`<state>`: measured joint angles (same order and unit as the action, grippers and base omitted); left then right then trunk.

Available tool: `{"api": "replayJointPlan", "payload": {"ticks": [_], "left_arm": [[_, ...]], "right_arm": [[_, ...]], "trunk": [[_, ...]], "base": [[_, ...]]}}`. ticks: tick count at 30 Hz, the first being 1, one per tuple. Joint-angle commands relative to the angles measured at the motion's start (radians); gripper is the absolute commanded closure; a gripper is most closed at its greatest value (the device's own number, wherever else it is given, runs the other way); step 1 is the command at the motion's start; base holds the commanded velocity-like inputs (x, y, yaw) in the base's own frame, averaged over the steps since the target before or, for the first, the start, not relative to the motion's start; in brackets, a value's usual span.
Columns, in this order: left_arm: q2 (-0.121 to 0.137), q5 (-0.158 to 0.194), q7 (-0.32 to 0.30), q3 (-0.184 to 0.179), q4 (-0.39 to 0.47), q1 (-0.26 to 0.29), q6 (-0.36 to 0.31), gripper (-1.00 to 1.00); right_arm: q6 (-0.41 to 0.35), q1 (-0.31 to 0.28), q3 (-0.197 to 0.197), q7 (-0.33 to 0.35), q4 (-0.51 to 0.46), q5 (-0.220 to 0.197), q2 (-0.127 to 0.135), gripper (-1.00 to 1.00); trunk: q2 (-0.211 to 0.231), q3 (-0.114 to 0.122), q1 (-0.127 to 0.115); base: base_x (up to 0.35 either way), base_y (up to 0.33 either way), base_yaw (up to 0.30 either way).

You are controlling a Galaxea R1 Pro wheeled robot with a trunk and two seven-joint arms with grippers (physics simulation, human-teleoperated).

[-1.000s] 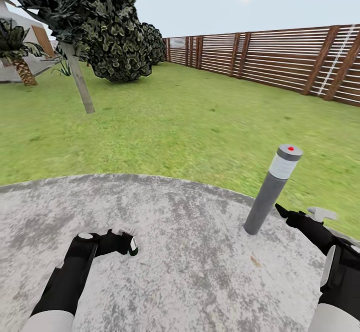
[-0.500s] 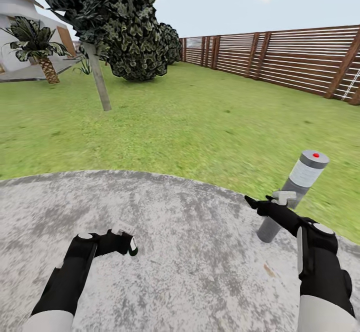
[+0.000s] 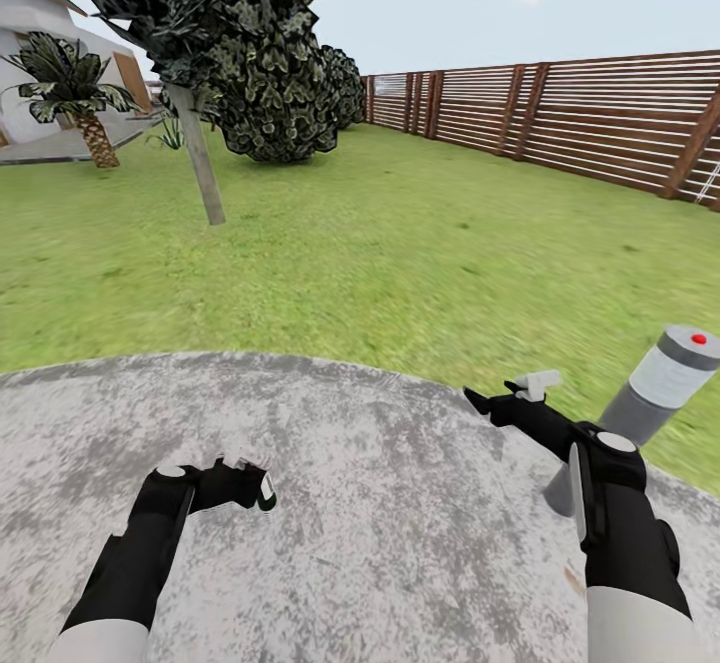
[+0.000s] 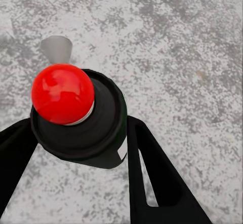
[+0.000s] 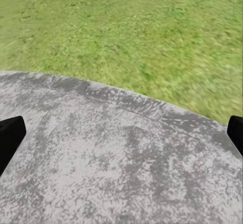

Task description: Pick up the pesticide atomizer in the garden and spray insectifuge to fully cover both potted plants in the garden.

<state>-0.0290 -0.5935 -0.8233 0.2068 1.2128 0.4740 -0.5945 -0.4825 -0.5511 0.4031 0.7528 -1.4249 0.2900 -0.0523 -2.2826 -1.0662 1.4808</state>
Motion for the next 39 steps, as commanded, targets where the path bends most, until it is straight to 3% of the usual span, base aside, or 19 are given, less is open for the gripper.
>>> {"api": "replayJointPlan", "payload": {"ticks": [1,22,29,39], "left_arm": [[-0.001,-0.006,-0.009,0.003,0.001,0.001,-0.004,1.00],[-0.014,-0.005,-0.008,0.005,0.001,0.002,-0.004,1.00],[-0.014,-0.005,-0.008,0.005,0.001,0.002,-0.004,1.00],[-0.015,-0.005,-0.008,0.005,0.001,0.001,-0.004,1.00]], "right_arm": [[-0.004,-0.001,0.003,0.009,-0.002,0.008,0.000,-1.00],[-0.007,-0.001,0.005,0.010,-0.004,0.006,0.005,-1.00],[-0.083,-0.001,0.006,0.010,-0.006,0.005,0.004,-1.00],[-0.093,-0.001,0.003,0.010,-0.006,0.003,0.004,-1.00]], "trunk": [[0.000,-0.001,0.000],[0.000,-0.001,0.000],[0.000,-0.002,0.000],[0.000,-0.002,0.000]], "base": [[0.282,0.150,0.000],[0.340,0.027,0.000],[0.348,0.000,0.000],[0.348,0.000,0.000]]}}
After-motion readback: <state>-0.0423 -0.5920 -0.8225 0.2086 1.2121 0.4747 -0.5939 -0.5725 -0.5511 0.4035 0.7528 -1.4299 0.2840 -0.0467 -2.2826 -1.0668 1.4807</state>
